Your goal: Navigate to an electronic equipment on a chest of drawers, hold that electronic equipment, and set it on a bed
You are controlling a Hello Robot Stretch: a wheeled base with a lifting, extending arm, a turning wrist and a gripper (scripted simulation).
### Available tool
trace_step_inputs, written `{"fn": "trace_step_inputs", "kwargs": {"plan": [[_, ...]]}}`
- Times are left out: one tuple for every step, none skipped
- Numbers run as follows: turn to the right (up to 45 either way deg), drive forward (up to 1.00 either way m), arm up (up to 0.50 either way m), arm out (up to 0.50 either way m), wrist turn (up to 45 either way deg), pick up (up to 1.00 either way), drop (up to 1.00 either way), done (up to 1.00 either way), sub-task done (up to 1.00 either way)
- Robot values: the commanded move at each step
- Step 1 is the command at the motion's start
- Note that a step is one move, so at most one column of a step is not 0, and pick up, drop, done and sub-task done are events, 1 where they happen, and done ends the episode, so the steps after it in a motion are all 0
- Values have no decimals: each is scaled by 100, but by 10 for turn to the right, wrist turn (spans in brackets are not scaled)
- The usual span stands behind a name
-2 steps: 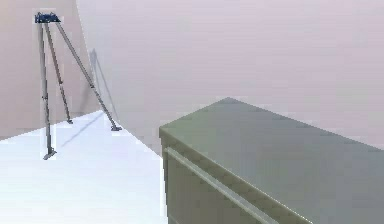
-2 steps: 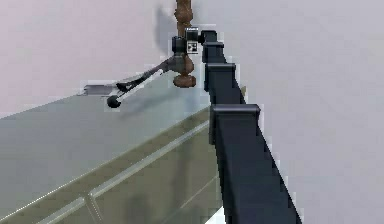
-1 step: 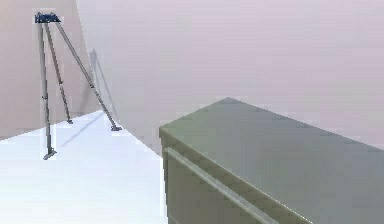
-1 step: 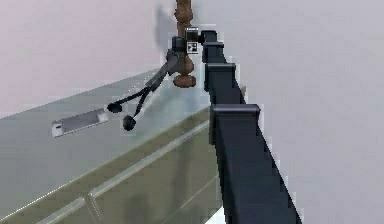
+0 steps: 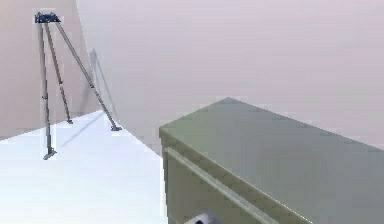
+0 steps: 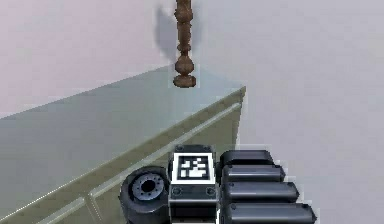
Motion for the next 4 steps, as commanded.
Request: {"fn": "trace_step_inputs", "kwargs": {"plan": [[-450, 0, 0, 0, 0, 0, 0, 0, 0], [-120, 0, 0, 0, 0, 0, 0, 0, 0], [0, 100, 0, 0, 0, 0, 0, 0, 0], [-240, 0, 0, 0, 0, 0, 0, 0, 0]]}}
